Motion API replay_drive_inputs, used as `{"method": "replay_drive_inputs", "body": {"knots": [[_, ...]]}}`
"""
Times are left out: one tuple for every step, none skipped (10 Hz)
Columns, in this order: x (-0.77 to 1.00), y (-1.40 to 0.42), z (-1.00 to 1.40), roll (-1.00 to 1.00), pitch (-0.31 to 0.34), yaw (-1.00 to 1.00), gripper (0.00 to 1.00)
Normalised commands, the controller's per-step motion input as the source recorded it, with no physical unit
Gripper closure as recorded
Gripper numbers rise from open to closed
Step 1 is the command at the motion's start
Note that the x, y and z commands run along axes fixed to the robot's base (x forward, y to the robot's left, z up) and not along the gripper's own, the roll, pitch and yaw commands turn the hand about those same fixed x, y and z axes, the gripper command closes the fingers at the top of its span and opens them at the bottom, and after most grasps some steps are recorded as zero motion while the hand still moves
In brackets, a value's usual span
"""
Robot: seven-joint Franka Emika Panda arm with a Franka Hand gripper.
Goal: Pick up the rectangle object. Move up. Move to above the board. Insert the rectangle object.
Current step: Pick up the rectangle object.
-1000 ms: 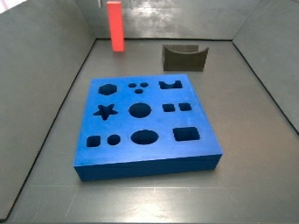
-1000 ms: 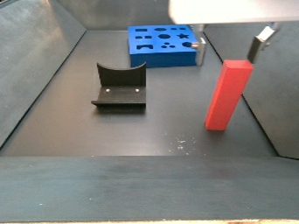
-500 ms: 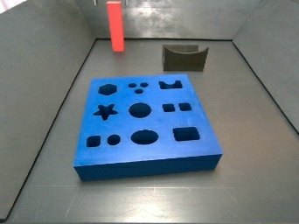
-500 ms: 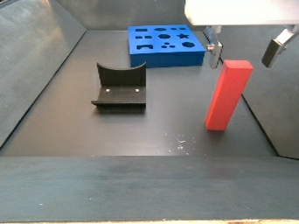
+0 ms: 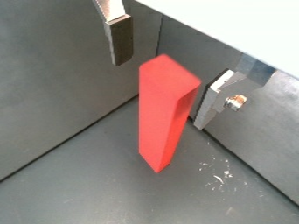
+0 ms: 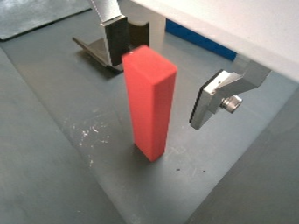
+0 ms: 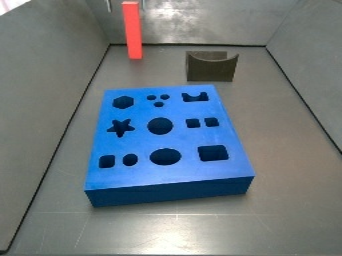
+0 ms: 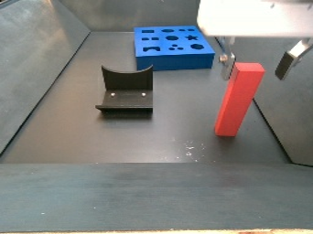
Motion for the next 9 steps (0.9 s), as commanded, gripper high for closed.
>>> {"method": "replay_drive_inputs", "body": {"knots": [[-0.04, -0.07, -0.34, 0.34, -0.231, 0.0, 0.0], [0.0, 0.0, 0.0, 0.0, 0.0, 0.0, 1.0], [0.0, 0.0, 0.0, 0.0, 0.0, 0.0, 1.0], [0.0, 0.0, 0.0, 0.0, 0.0, 0.0, 1.0], [0.0, 0.0, 0.0, 0.0, 0.0, 0.0, 1.0], [0.0, 0.0, 0.0, 0.0, 0.0, 0.0, 1.0], [0.0, 0.0, 0.0, 0.0, 0.0, 0.0, 1.0], [0.0, 0.0, 0.0, 0.0, 0.0, 0.0, 1.0], [0.0, 0.0, 0.0, 0.0, 0.0, 0.0, 1.0]]}}
